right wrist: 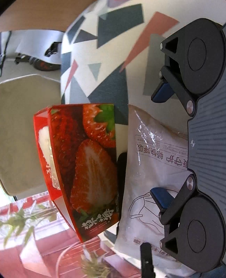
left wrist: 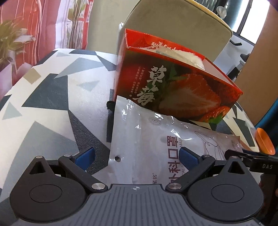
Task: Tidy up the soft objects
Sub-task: 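Close the left gripper on the white mask bag while the right gripper grasps its other end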
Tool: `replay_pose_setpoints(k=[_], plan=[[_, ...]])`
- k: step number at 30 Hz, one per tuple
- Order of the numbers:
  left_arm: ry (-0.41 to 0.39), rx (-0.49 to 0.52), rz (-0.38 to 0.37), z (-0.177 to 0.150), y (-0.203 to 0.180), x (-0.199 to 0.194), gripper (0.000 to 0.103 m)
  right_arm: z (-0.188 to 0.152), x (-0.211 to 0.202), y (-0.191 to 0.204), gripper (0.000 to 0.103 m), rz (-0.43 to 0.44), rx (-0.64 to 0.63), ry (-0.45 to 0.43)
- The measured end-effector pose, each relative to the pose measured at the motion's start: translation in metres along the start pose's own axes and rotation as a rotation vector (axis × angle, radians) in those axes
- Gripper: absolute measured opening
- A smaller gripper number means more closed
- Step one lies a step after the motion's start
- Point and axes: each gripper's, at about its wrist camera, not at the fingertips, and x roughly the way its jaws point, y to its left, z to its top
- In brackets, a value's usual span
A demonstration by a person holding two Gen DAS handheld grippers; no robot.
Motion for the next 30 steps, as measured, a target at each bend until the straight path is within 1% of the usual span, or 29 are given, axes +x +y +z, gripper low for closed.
replay_pose_setpoints(k=[6, 11, 15, 18, 21, 23, 28, 30], plan=[[0.004, -0.025, -0.026, -0.003, 0.001, 0.005, 0.103, -0.002, 0.007, -0.015, 0.103, 0.084, 0.109, 0.036], [0.009, -0.022, -0.044, 0.0, 0.002, 0.009, 0.103, 0.0, 0.012, -0.014, 0.103, 0.119, 0.108, 0.063], [0.031, -0.014, -0.066, 0.004, 0.003, 0.013, 0.102, 0.004, 0.015, -0.008, 0.102, 0.146, 0.072, 0.08], [0.063, -0.021, -0.091, 0.014, 0.007, 0.016, 0.099, 0.006, 0.016, -0.001, 0.103, 0.161, 0.029, 0.096], [0.084, 0.011, -0.101, 0.021, 0.008, 0.017, 0.092, 0.011, 0.019, 0.001, 0.103, 0.169, 0.0, 0.114], [0.097, 0.027, -0.111, 0.022, 0.007, 0.018, 0.085, 0.013, 0.022, -0.001, 0.103, 0.18, -0.001, 0.133], [0.146, 0.049, -0.154, 0.02, 0.002, 0.02, 0.084, 0.018, 0.023, -0.001, 0.102, 0.188, -0.027, 0.166], [0.15, 0.068, -0.162, 0.019, -0.001, 0.017, 0.08, 0.019, 0.022, 0.001, 0.101, 0.186, -0.042, 0.181]])
